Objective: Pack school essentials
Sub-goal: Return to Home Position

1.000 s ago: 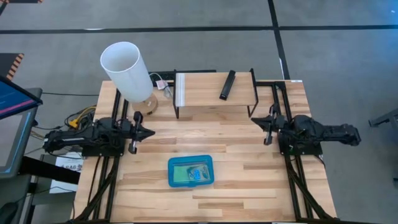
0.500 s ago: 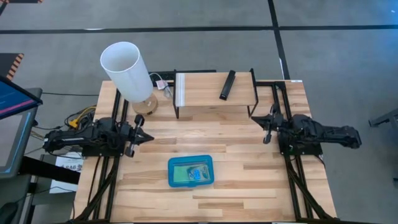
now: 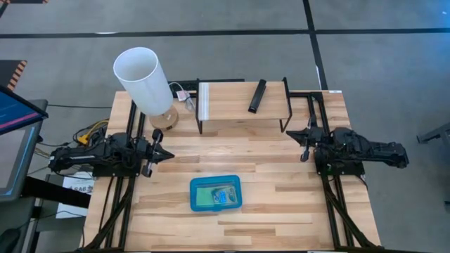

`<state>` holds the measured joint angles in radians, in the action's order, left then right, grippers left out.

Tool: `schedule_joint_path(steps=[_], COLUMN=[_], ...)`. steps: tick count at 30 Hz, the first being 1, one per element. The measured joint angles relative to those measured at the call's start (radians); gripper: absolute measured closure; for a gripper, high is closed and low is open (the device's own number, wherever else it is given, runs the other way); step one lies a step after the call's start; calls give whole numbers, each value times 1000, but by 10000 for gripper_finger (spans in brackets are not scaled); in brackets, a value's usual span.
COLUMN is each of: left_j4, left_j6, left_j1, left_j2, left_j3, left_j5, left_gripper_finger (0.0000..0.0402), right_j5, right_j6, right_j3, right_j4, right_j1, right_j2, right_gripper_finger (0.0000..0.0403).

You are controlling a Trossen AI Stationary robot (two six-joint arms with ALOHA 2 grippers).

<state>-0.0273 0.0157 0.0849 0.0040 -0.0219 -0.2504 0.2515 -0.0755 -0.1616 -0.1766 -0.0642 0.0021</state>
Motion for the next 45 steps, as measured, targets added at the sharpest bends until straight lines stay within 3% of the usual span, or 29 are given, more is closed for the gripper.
schedule_joint_path(steps=[9, 18, 22, 30, 45], left_j4=[0, -1, -1, 9, 20], left_j6=[10, 24, 34, 42, 42], left_j1=[0, 0, 0, 0, 0], left_j2=[0, 0, 0, 0, 0], left_j3=[0, 0, 0, 0, 0], left_j5=[0, -1, -3, 72, 147], left_gripper_finger=[397, 397, 397, 397, 397], right_j5=[-19, -20, -20, -16, -13], right_j6=[25, 20, 20, 175, 173], right_j3=[7, 134, 139, 140, 142], right_j4=[-21, 189, 202, 197, 193], right_j1=[43, 39, 20, -49, -76], right_j2=[0, -1, 1, 21, 37], right_gripper_finger=[400, 399, 395, 376, 371])
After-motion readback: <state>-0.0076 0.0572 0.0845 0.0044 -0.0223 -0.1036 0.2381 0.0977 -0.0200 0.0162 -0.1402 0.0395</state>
